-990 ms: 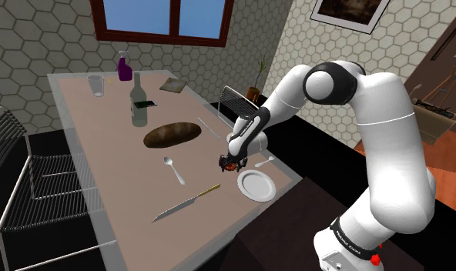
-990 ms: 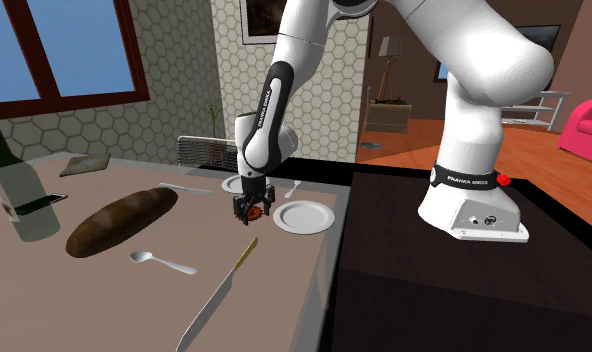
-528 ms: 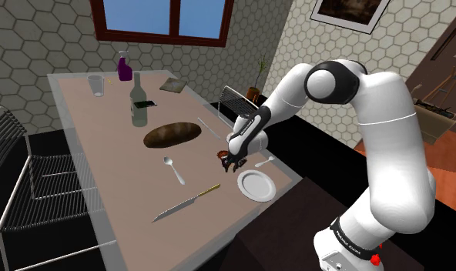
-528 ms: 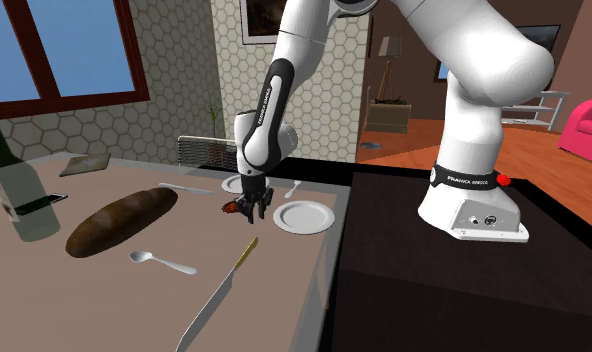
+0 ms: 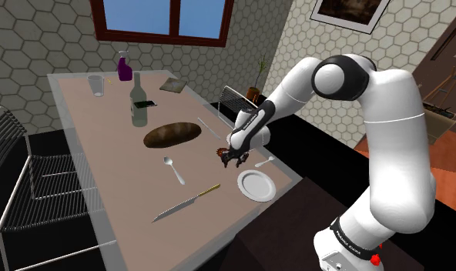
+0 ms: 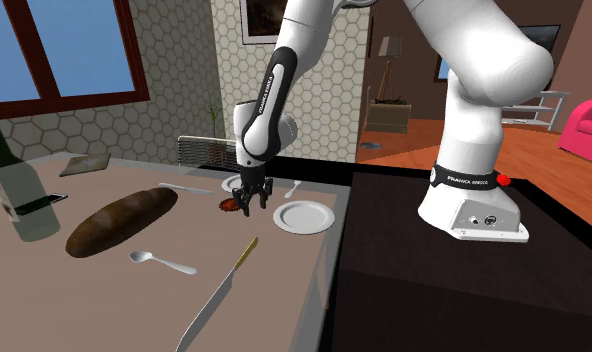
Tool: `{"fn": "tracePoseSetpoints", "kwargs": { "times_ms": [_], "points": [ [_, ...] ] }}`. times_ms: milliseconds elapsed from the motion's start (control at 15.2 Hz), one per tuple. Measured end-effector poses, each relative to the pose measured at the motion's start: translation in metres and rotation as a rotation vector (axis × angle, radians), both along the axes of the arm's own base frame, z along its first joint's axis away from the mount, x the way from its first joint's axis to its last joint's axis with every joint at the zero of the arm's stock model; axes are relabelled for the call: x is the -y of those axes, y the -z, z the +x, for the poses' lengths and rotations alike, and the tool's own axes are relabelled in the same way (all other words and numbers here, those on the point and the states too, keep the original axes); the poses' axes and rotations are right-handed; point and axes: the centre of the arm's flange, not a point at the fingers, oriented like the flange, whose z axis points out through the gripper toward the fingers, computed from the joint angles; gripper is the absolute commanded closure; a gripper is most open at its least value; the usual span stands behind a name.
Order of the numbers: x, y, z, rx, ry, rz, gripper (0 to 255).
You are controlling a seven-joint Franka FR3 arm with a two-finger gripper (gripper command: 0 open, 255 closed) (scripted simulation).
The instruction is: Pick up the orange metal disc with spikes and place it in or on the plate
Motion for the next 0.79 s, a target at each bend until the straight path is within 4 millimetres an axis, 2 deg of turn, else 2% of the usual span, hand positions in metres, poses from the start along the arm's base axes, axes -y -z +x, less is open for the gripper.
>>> {"fn": "tracePoseSetpoints", "kwargs": {
  "times_ms": [198, 396, 528, 792],
  "points": [
    [0.024, -0.005, 0.011, 0.046, -0.201, -0.010, 0],
    [0.049, -0.007, 0.034, 0.099, -0.438, -0.023, 0],
    [0.056, -0.007, 0.044, 0.116, -0.516, -0.030, 0],
    [0.057, 0.012, 0.048, 0.121, -0.543, -0.032, 0]
  ]
}}
